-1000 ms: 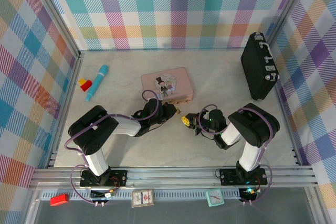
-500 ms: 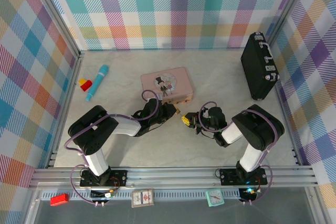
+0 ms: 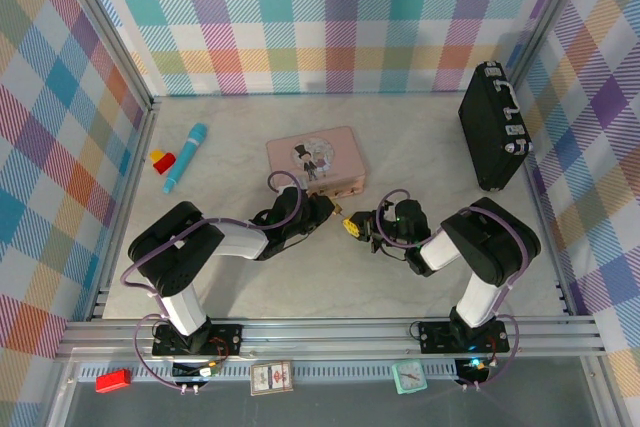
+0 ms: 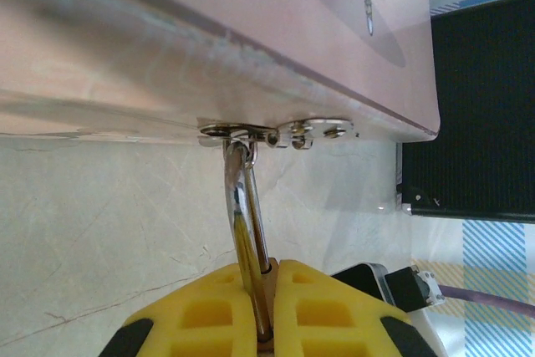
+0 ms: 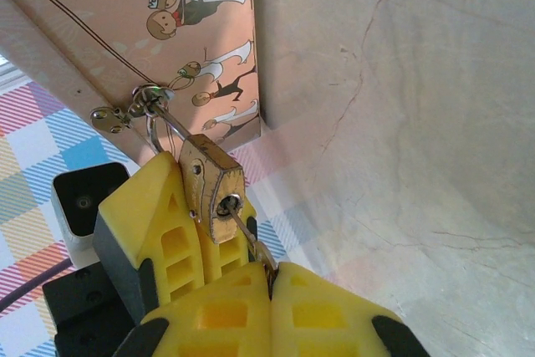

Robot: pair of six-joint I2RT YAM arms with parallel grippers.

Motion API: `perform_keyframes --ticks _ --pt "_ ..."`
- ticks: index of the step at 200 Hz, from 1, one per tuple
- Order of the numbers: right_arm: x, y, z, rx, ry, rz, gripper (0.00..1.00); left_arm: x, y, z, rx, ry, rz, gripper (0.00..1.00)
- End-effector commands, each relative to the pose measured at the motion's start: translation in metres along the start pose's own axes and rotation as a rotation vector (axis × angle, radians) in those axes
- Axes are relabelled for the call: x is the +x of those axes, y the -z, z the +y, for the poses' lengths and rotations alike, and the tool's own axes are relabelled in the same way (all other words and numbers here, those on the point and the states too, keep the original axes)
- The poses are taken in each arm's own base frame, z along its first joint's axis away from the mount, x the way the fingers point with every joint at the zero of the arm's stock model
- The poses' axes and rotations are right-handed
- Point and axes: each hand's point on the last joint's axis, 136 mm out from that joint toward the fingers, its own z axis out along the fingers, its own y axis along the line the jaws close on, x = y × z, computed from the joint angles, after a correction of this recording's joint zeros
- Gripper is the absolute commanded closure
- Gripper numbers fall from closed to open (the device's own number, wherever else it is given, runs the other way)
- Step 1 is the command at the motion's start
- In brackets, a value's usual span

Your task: Unlock the padlock with the key

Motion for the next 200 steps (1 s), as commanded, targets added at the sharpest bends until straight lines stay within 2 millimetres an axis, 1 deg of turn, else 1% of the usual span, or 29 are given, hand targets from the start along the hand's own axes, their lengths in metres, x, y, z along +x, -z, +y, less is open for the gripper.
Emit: perform_keyframes --ticks 1,16,34,57,80,138,170,200 --pt "-0.003 -0.007 0.038 -0.123 0.106 0.003 1.0 0.026 0.016 -0.087 0.279 -0.008 0.112 0.95" --pt "-0.007 -0.007 0.036 -0.133 0.099 0.003 1.0 0.026 0.018 -0.088 0.28 -0.01 0.111 0.95" --pt "-0.011 -0.006 0.034 -0.151 0.082 0.003 1.0 0.026 0.018 -0.086 0.273 -0.009 0.11 0.95" --pt "-0.012 -0.006 0.034 -0.161 0.076 0.005 1.0 0.027 0.017 -0.084 0.271 -0.008 0.111 0.95" --pt "-0.012 -0.005 0.037 -0.163 0.084 0.002 1.0 0.028 0.016 -0.084 0.27 -0.011 0.115 0.95" --pt "-0.009 -0.002 0.058 -0.202 0.106 0.015 1.0 0.038 0.011 -0.079 0.248 -0.032 0.138 0.95" --pt "-0.014 0.002 0.058 -0.195 0.102 0.004 1.0 0.042 0.012 -0.078 0.241 -0.044 0.148 0.96" --pt "-0.014 -0.002 0.061 -0.195 0.101 0.019 1.0 0.047 0.013 -0.079 0.243 -0.05 0.155 0.96"
